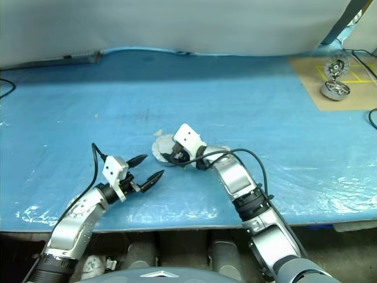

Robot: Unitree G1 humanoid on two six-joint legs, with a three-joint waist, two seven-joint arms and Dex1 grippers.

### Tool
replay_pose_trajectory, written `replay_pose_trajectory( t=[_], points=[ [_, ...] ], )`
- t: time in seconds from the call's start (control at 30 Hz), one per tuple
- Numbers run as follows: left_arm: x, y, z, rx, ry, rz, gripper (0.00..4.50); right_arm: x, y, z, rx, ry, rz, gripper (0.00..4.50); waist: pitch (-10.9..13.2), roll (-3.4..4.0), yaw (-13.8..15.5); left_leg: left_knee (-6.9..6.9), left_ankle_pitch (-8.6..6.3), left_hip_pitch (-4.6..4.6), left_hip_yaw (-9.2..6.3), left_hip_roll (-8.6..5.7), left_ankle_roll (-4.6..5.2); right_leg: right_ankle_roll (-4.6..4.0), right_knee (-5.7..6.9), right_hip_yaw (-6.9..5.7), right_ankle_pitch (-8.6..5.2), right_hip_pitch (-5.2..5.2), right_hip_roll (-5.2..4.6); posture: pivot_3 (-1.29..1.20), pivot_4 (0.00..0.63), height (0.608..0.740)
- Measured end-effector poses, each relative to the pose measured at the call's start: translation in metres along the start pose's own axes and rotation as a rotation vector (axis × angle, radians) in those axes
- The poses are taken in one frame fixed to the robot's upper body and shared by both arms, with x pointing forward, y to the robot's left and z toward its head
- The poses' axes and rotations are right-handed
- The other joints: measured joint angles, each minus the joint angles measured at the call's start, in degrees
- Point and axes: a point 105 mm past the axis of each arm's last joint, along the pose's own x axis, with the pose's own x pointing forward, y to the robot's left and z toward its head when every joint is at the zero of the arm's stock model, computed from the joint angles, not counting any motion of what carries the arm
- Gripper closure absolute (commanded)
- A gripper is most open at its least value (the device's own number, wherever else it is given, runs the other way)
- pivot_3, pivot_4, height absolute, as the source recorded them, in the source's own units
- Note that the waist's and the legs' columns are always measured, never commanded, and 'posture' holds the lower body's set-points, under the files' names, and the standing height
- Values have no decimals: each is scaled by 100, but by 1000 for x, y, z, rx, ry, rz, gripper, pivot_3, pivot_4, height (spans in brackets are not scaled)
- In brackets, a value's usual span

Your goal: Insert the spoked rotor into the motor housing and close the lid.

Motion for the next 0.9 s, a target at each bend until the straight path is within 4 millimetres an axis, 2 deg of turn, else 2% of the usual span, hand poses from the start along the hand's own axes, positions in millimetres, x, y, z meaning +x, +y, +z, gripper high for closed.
replay_pose_trajectory(
  t=[0.9],
  points=[
    [0,0,0,1,0,-2,0,-3,1,-2,-51,64,13,1532,0,0,3,-6,0,21,0,-4,0,2,-3,5,-1,17,-1,0,150,740]
  ],
)
